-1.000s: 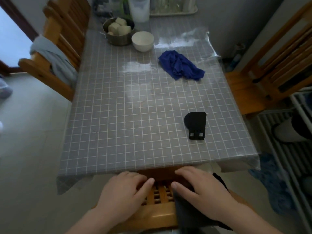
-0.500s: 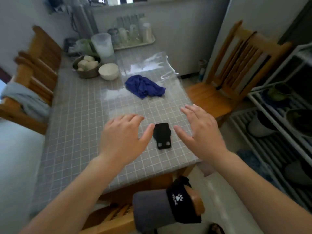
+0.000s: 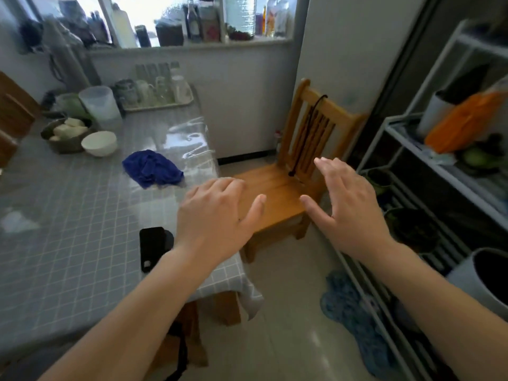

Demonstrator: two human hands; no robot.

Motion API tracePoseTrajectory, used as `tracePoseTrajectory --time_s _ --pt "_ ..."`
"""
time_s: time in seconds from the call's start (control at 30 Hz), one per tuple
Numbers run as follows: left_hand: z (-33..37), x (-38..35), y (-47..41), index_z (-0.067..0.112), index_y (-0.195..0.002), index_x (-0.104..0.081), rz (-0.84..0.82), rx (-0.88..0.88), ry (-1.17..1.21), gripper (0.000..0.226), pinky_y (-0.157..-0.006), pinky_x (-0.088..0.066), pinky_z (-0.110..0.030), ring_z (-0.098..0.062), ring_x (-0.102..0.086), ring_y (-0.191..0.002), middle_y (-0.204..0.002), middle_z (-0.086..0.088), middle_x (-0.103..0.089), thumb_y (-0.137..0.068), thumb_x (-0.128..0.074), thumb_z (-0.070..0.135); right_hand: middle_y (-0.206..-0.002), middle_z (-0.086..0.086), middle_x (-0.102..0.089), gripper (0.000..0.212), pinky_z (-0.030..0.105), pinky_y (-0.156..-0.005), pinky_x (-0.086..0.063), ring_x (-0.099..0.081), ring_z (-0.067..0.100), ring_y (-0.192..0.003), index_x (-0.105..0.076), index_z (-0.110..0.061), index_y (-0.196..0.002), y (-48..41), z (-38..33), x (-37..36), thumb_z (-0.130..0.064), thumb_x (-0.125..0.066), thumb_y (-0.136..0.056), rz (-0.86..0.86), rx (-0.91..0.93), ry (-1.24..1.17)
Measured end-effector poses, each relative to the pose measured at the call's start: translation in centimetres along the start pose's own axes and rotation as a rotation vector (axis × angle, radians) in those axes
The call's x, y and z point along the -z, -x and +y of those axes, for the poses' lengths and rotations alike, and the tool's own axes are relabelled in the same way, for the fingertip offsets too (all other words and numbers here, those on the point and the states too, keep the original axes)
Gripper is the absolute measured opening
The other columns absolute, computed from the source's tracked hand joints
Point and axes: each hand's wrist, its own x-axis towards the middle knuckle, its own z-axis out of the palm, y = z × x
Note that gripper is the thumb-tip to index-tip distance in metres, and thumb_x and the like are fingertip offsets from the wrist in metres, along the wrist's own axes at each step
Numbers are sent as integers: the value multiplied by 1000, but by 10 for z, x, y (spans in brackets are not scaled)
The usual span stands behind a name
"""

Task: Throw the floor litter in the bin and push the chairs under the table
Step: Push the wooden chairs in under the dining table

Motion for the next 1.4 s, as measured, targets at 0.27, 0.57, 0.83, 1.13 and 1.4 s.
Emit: tracePoseTrajectory --time_s 0.27,0.57,0.83,1.13,1.4 --pt "61 -39 -62 24 -112 -66 28 1 -22 49 -91 -47 -36 -19 -62 -108 -115 2 -69 -89 -41 60 -151 7 -39 67 46 -116 -24 -27 21 -143 -32 -17 -145 -49 77 11 -53 -42 -90 34 43 -31" --pt "74 -114 -210 24 -113 -67 74 23 27 50 -91 -47 -37 -19 -62 -110 -115 2 -70 -88 -42 60 -152 2 -37 66 40 -116 -17 -24 18 -144 -30 -21 -145 -176 163 -31 -54 -44 -91 8 98 51" --pt "59 -166 -361 23 -116 -66 35 79 66 56 -96 -46 -39 -19 -61 -112 -117 2 -69 -88 -38 62 -152 1 -37 63 37 -116 -13 -23 18 -144 -31 -21 -145 -350 222 -61 -53 -45 -93 -67 223 108" --pt "72 -231 -467 22 -115 -67 32 213 17 55 -94 -47 -39 -19 -63 -110 -114 2 -70 -87 -39 61 -151 -2 -40 60 37 -118 -16 -25 17 -143 -33 -24 -145 -502 303 -97 -55 -38 -94 -278 597 139" --pt "127 -300 -537 27 -124 -60 -69 546 49 59 -93 -43 -28 -10 -58 -113 -120 9 -65 -89 -31 65 -153 -6 -36 60 37 -118 -15 -21 16 -145 -26 -29 -147 -636 368 -157 -59 -29 -95 -532 998 157"
